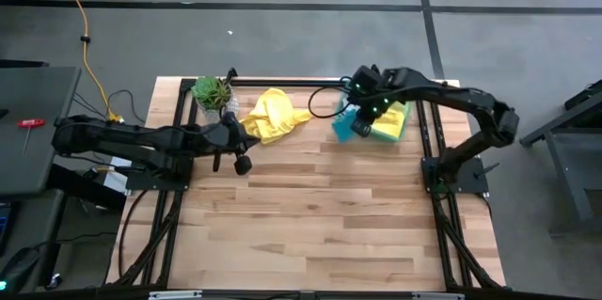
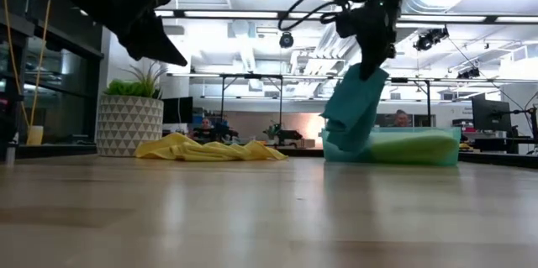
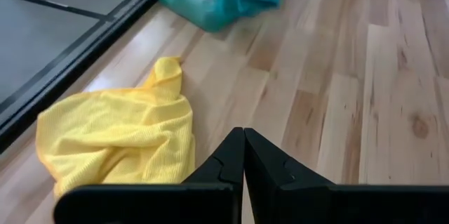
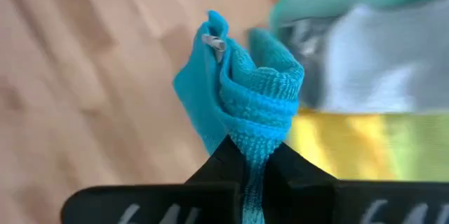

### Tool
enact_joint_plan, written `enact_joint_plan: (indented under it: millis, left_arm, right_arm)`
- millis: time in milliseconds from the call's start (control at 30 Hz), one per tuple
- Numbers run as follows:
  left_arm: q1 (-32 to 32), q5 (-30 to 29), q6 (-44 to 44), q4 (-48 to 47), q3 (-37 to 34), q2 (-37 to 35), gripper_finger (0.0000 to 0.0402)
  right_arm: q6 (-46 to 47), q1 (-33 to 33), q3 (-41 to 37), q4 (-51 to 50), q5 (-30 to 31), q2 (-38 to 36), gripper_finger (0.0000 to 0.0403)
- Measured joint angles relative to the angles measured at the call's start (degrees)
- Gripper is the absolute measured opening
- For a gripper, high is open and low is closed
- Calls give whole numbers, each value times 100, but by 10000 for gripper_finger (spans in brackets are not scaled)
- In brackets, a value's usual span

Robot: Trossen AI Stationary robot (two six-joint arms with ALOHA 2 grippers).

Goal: Fold microfiber towels
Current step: Put the blue towel into the bin

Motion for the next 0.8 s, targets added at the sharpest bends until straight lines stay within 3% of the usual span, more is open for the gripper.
enact_joint_plan:
  millis: [267, 433, 800]
  left_arm:
    - [-2, 1, -180, 4, 0, 129, 0]
    - [-4, 109, -342, 6, 0, 127, 0]
    - [-4, 148, -345, 6, 0, 127, 0]
  right_arm:
    - [-1711, -217, 1100, -549, 1429, 954, 1]
    - [-1837, -444, 1471, -773, 1765, 1550, 0]
    - [-1772, -781, 1480, -664, 2525, 2398, 0]
